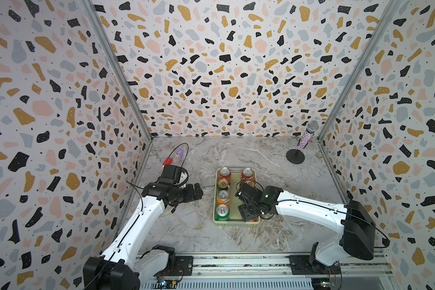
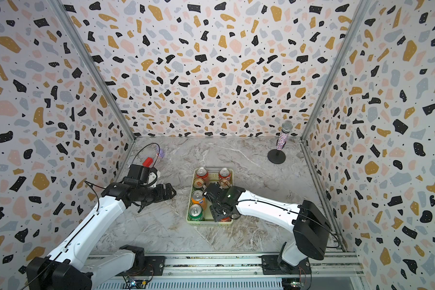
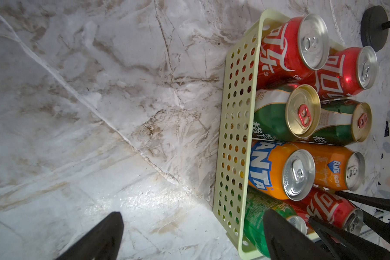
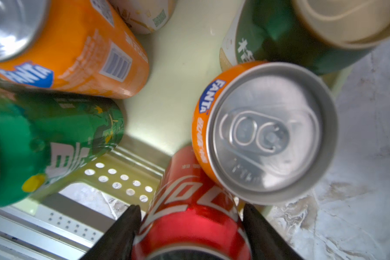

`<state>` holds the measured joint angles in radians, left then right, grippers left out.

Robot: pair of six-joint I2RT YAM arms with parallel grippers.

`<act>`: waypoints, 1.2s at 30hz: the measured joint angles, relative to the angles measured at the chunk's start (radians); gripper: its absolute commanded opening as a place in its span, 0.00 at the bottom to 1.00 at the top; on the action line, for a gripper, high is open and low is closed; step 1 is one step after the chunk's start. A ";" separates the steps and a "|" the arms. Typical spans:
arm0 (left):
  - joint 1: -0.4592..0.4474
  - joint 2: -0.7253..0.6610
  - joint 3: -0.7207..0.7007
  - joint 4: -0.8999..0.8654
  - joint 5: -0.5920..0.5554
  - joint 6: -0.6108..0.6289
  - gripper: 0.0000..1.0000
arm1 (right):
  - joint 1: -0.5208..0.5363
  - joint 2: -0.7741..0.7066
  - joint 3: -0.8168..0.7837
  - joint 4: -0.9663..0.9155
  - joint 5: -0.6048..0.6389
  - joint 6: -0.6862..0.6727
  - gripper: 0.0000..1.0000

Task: Take out the drinks from the basket
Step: Pick up the drink from the basket, then place the drink at the center of the board.

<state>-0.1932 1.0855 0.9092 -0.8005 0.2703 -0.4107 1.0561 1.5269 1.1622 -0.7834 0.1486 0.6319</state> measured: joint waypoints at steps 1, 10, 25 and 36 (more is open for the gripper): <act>0.000 -0.002 0.000 0.000 0.002 -0.002 1.00 | 0.000 -0.003 0.007 -0.009 0.000 -0.003 0.14; -0.002 -0.045 0.013 0.000 0.059 -0.036 1.00 | 0.000 -0.057 0.093 -0.085 -0.007 -0.051 0.07; -0.025 -0.089 0.104 0.001 0.116 -0.061 1.00 | -0.022 -0.115 0.257 -0.212 0.011 -0.114 0.04; -0.060 -0.062 0.140 0.002 0.114 -0.076 1.00 | -0.117 -0.259 0.264 -0.328 0.056 -0.149 0.03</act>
<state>-0.2527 1.0237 1.0489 -0.7982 0.3847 -0.4866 0.9390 1.2682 1.4265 -1.1118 0.2050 0.4831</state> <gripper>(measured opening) 0.998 0.701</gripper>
